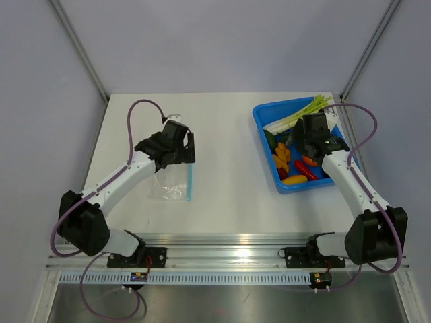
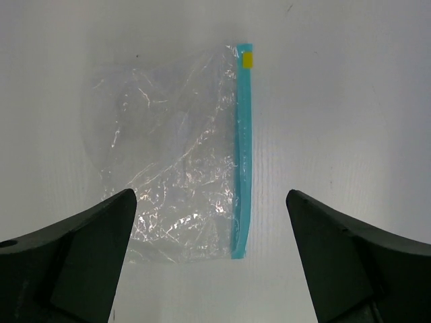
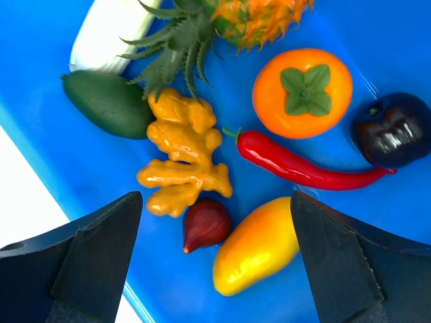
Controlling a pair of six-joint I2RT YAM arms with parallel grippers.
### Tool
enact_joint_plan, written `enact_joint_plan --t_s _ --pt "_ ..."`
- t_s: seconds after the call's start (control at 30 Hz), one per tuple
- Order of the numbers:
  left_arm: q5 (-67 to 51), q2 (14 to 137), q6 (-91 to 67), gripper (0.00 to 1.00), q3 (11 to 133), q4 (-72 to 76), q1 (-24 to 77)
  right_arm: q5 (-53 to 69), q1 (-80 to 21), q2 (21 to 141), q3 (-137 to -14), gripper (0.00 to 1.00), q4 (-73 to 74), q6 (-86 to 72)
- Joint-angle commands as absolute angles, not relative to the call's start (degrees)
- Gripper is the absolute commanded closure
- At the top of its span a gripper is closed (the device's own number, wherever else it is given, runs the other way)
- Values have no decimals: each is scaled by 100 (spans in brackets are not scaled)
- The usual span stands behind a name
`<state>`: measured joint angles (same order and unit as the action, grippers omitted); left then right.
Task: Place the food in the zip-top bag and seal the zipper
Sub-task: Pick up the zipper food storage bag at the center of the board.
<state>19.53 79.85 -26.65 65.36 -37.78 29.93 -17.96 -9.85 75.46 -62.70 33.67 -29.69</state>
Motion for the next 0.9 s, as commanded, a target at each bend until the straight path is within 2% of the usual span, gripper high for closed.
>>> enact_joint_plan --t_s 0.0,0.3,0.87 --pt "2064 8138 -2690 3 6802 -3753 3164 -2004 -993 7471 -6460 0 3419 -2980" --pt "2469 8824 -2716 5 7242 -4034 3559 -1626 -1002 6953 -6082 1 3006 -2593" --pt "3085 10055 -3173 12 7655 -4491 3981 -1485 -1002 6856 -6021 1 3023 -2645"
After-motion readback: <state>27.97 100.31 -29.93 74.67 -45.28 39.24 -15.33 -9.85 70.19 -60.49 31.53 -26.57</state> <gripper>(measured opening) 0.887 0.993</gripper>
